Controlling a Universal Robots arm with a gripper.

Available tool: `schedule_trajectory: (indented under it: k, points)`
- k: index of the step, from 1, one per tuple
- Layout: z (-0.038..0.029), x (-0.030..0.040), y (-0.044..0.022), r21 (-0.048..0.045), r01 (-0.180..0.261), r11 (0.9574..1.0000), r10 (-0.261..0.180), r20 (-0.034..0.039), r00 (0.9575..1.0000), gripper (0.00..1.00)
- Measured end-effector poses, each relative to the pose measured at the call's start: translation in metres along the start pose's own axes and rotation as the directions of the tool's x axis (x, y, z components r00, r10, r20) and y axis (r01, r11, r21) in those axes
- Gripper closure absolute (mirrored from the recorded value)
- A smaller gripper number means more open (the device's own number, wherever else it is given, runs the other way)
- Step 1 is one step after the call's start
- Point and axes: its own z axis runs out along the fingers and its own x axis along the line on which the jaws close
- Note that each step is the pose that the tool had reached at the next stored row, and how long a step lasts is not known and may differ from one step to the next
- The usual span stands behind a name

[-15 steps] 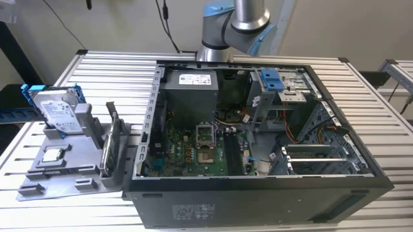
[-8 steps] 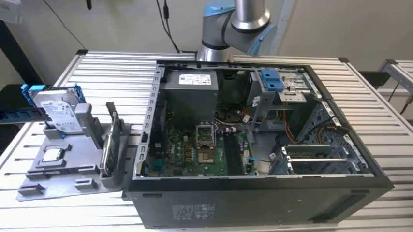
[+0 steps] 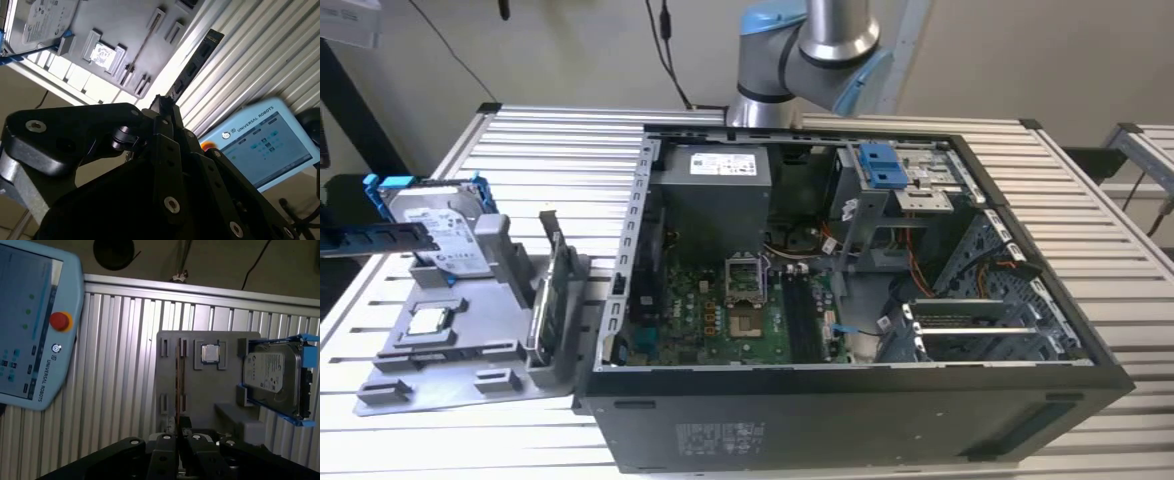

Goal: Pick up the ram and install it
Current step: 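Pick up the ram and move it above insertion slot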

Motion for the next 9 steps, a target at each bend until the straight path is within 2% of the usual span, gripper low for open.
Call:
schedule_trajectory:
  k: [9]
  points:
    - [-0.0002, 0.001, -0.0125, 0.0, 0.0, 1.0, 0.0, 0.0, 1.0, 0.85]
